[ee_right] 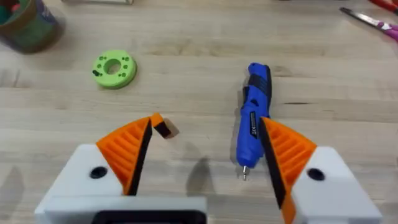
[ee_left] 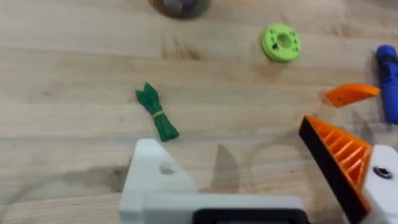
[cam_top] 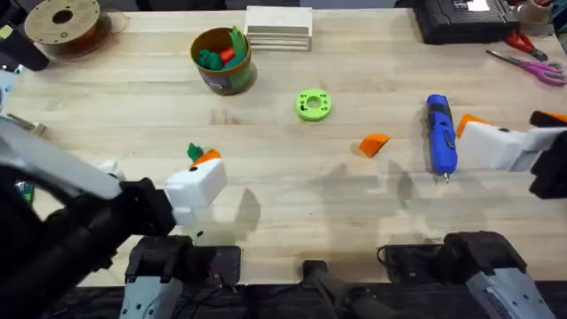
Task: Pick up the gripper from the table and insert it into the empty holder that is missing its gripper. Then pick up a screw, insert it into the mounting hole, and use the screwdriver to tighten it. Finally, clean up the table by picking up the vegetable and placing it into the bucket.
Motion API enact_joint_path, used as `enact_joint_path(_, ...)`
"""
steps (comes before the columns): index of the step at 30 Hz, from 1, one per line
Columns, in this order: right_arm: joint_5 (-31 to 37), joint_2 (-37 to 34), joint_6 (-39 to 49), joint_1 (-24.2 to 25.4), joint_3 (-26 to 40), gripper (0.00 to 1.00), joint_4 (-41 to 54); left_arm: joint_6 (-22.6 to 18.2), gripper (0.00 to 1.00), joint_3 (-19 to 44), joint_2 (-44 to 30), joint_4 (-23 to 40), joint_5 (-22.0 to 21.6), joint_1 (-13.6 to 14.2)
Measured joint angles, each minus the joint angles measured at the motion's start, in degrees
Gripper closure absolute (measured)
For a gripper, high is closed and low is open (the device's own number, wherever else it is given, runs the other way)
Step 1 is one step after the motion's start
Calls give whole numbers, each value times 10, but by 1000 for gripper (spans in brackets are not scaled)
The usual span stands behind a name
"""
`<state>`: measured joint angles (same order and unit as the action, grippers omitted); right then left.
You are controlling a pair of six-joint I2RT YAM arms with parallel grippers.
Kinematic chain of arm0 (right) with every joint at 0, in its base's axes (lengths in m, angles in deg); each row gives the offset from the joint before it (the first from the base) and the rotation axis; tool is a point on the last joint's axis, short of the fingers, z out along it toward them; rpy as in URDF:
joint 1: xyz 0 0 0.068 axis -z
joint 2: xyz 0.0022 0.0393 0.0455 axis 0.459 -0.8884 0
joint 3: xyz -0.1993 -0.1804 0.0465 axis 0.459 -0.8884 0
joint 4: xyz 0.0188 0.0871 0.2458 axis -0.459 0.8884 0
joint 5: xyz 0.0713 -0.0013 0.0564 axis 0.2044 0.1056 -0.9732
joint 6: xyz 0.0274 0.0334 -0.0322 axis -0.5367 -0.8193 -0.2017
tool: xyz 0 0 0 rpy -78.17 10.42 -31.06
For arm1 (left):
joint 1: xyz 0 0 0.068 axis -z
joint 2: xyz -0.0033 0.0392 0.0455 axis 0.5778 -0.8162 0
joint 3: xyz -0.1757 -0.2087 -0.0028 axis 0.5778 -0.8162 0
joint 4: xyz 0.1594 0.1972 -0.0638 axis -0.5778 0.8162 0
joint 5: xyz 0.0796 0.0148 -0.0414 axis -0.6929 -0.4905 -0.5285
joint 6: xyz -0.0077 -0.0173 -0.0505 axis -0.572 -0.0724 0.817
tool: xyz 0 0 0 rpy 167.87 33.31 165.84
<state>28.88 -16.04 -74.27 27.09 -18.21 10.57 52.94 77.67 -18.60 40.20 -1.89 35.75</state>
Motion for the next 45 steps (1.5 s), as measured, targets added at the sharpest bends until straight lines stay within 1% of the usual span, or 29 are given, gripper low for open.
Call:
enact_joint_path(3,0,-14,2,0,13,12,6,4,20,7,-28,0,14,0)
enact_joint_path(5,0,-15,2,0,13,12,10,6,20,7,-37,-12,17,0)
enact_joint_path(12,0,-15,2,0,13,12,13,9,28,7,-40,-26,23,0)
enact_joint_path(13,0,-15,2,0,13,12,13,13,114,7,-40,-26,24,0)
enact_joint_path(16,0,-15,2,0,13,13,14,13,596,7,-41,-26,27,0)
enact_joint_path(17,0,-15,2,0,13,13,14,13,775,7,-41,-27,27,0)
enact_joint_path(18,0,-15,2,0,13,13,14,8,812,7,-40,-28,26,0)
enact_joint_path(20,0,-15,2,0,13,12,14,11,517,7,-41,-38,28,0)
enact_joint_path(21,0,-15,2,0,13,12,14,11,351,7,-41,-49,28,0)
enact_joint_path(22,0,-15,2,0,13,12,14,13,29,7,-40,-78,29,0)
enact_joint_path(24,0,-15,2,0,13,12,14,14,16,7,-41,-97,29,0)
enact_joint_path(28,0,-15,2,0,13,10,14,14,14,8,-41,-156,29,0)
enact_joint_path(33,0,-15,2,0,13,12,14,14,14,10,-41,-135,29,0)
enact_joint_path(38,0,-15,2,0,13,12,14,13,14,10,-41,-176,17,0)
enact_joint_path(40,0,-15,2,0,13,12,14,8,14,7,-41,-213,13,0)
enact_joint_path(43,0,-15,2,0,13,12,14,-6,14,-14,-40,-293,15,0)
enact_joint_path(44,0,-15,2,0,13,12,14,-15,14,-69,-40,-399,27,0)
enact_joint_path(45,0,-15,2,0,13,13,14,-17,14,-91,-39,-430,33,0)
